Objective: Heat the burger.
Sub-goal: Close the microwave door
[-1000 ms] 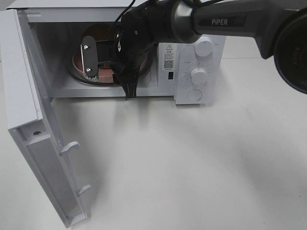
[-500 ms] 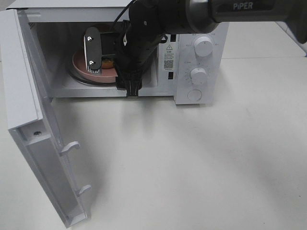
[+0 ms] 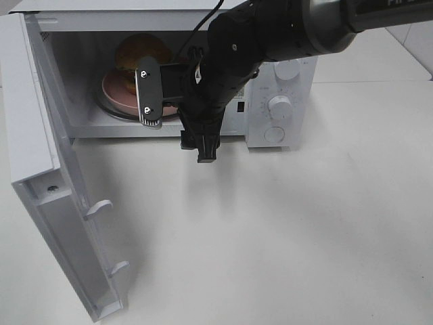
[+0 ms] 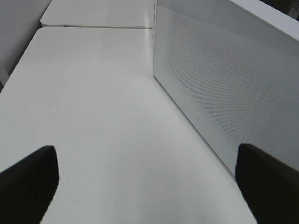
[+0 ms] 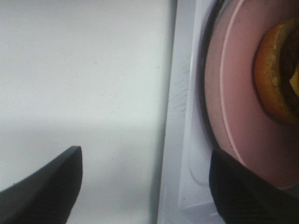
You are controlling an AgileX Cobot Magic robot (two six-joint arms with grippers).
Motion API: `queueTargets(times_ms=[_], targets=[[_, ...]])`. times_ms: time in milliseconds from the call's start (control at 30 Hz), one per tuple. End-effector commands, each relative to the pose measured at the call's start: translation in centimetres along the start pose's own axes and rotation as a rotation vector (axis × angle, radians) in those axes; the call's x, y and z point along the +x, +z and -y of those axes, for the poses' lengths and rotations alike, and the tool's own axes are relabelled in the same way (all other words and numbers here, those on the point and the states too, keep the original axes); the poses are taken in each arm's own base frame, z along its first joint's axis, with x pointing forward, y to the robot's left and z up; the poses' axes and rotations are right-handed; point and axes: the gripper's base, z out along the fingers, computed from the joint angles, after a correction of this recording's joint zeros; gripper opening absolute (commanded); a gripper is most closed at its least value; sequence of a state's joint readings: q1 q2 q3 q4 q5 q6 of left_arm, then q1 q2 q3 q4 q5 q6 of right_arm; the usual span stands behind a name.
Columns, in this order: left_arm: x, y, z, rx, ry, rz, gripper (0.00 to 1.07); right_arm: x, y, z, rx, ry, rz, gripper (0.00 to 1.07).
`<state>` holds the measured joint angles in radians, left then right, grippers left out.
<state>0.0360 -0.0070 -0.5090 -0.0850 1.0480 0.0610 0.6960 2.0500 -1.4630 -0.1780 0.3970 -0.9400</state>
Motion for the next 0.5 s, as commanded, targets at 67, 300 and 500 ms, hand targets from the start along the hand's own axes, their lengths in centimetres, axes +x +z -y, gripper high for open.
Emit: queueTargets(times_ms=[67,300,500], targets=[[0.1,-0.2,0.0,0.003,-0.006,0.025,0.98,-0.2,-1.7,-0.8,0.009,0.018,0.032,0.72],[0.1,-0.2,0.0,0.003,-0.006,0.025,0.98,0.4,-3.4,-1.9,-0.002,0.072,0.029,0.72],[0.1,-0.2,0.0,0.003,-0.006,0.025,0.98,1.3,-5.9,-3.0,-0.004,0.263,0.028,0.72]])
